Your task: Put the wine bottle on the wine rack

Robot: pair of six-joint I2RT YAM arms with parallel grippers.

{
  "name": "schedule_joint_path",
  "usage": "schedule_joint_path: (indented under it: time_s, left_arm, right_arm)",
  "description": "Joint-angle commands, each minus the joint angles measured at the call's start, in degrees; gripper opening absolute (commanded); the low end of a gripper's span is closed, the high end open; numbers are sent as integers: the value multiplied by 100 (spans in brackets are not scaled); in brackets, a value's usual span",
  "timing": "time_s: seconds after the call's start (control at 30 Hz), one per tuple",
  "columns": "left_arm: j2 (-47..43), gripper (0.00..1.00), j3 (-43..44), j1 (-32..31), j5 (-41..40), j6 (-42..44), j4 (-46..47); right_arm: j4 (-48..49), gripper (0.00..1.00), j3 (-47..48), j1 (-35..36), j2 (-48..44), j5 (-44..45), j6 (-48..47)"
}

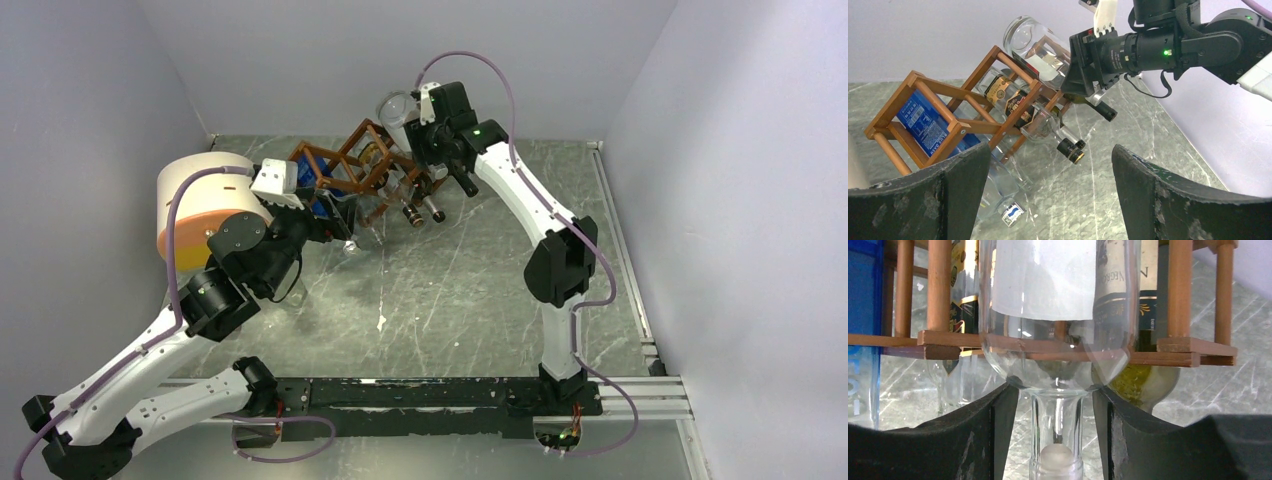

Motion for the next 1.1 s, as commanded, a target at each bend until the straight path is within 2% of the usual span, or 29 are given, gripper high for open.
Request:
schedule_joint_path:
  time_s: [0.0, 0.27, 0.47, 0.63, 0.77, 0.97, 1.07]
  left_arm:
    - [-38, 94, 152, 45, 44, 21, 2]
    - [-80, 94, 210, 42, 32, 58, -8]
    - [-192, 94, 408, 40, 114, 162, 65]
    - [-415, 92, 749, 44, 274, 343, 153]
    - [-718, 92, 934, 45, 297, 501, 341]
    - [-959, 92, 1123, 42, 425, 834, 588]
    - [-934, 92, 1279, 46, 369, 939, 541]
  right_arm:
    - [521, 61, -102, 23, -538, 224, 21]
    - [860, 62, -545, 190, -1229, 394, 169]
    - [1513, 62, -1452, 905, -1929, 520, -5]
    - [2484, 62, -2540, 1640, -2472, 512, 53]
    - [3343, 62, -3232, 1932, -2680, 78, 436]
    - [4942, 62, -4177, 2413, -2729, -444, 934]
    - [5687, 64, -4339, 2720, -2530, -576, 1002]
